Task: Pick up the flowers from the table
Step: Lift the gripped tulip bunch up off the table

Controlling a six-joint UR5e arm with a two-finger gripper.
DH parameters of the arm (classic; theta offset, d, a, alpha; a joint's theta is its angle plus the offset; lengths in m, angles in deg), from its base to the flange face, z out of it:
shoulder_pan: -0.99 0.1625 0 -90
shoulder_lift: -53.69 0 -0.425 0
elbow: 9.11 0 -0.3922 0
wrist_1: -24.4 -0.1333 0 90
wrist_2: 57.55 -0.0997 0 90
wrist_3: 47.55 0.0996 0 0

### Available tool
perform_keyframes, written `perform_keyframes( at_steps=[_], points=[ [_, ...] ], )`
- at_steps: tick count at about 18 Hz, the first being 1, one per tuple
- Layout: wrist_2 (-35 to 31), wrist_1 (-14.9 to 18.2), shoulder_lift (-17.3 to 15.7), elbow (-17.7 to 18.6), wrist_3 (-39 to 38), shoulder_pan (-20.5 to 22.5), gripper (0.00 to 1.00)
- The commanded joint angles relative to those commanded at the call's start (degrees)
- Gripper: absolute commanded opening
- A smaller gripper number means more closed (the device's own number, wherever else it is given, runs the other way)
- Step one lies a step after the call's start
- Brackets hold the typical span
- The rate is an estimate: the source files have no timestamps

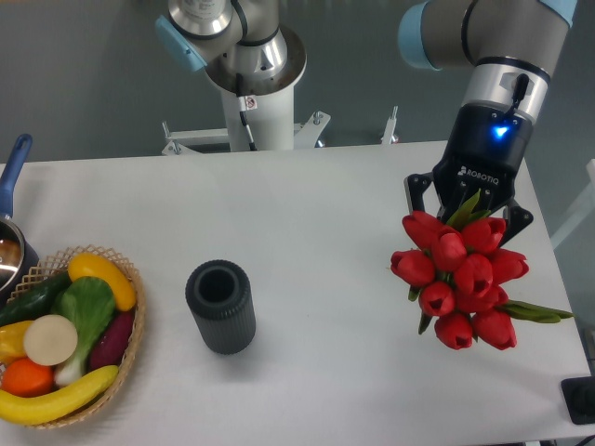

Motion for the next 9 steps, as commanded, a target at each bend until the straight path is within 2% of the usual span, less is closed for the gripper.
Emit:
perform_keyframes(
  at_steps=[9],
  points=[
    [0.1, -0.1, 0.0, -0.4, 0.1, -0.2, 0.23]
  ],
)
